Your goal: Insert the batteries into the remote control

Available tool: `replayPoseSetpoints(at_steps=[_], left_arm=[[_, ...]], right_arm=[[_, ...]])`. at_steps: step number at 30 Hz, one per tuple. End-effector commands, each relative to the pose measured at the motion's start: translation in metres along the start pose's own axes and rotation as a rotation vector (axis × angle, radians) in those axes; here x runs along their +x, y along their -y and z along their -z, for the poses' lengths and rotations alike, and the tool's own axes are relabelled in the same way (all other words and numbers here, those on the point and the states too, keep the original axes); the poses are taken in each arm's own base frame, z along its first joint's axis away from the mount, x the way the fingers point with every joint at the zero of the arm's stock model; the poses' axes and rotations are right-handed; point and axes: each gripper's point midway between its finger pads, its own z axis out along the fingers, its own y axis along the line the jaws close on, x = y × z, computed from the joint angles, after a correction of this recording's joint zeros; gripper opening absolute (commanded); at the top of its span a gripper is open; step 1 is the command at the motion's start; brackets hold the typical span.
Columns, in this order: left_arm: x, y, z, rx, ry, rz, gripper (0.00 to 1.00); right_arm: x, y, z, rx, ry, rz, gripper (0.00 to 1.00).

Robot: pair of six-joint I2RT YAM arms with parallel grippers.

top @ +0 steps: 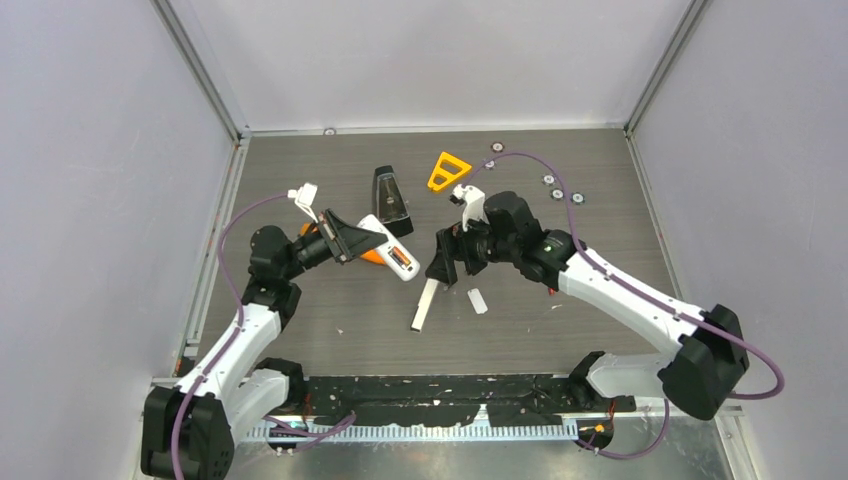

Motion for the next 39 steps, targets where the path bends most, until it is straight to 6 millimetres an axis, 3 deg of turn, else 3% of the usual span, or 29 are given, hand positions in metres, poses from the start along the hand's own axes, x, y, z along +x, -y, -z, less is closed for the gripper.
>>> replayPoseSetpoints(at_steps=[1, 6, 12, 19, 27, 32, 39], left_arm=[[-0.016, 0.018, 0.002, 0.046, 0.077, -0.034, 0.00], [-0.020, 0.014, 0.002, 0.008, 0.104, 0.022, 0.00], [-0.020, 0.015, 0.002, -0.007, 0.095, 0.061, 0.00], [-0.019, 0.014, 0.003, -0.022, 0.092, 0.074, 0.00], [-0.017, 0.012, 0.003, -0.027, 0.088, 0.078, 0.00], [-0.016, 0.010, 0.003, -0.034, 0.084, 0.086, 0.01], [-0.015, 0.005, 0.001, -0.047, 0.073, 0.099, 0.22]], right_arm=[[-0.041, -0.034, 0.018, -0.130, 0.168, 0.064, 0.91], [-0.077, -0.066, 0.040, -0.141, 0.287, 0.205, 0.93], [-0.105, -0.085, 0.026, -0.054, 0.254, 0.366, 0.96], [-0.098, -0.100, 0.004, -0.037, 0.153, 0.511, 0.95], [-0.085, -0.095, -0.021, 0.015, 0.066, 0.547, 0.89], [-0.083, -0.091, -0.027, 0.054, 0.055, 0.552, 0.72], [-0.090, -0.084, -0.021, 0.117, 0.093, 0.542, 0.35]])
